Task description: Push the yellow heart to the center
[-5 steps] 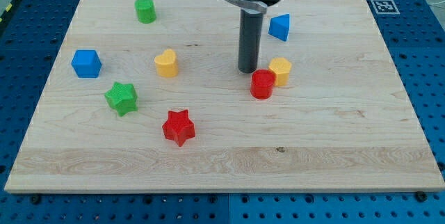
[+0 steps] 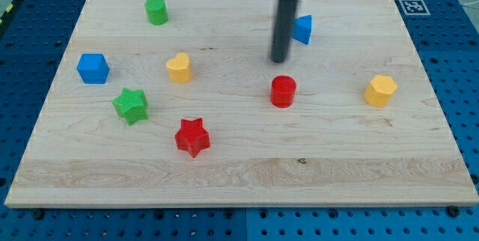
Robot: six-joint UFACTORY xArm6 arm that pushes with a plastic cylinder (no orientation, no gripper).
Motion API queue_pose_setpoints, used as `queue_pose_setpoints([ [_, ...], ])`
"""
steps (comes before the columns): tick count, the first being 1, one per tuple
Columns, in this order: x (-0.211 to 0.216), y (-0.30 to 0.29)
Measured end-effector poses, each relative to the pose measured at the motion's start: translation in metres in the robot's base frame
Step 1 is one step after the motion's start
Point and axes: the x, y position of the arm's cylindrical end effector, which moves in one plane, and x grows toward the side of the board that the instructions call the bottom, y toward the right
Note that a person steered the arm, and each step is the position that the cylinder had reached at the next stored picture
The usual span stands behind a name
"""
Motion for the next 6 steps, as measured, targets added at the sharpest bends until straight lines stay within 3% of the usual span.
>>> queue_pose_setpoints([
  [2,0.008,-0.191],
  [4,0.061,-0.163],
  [6,0.038,-0.124],
])
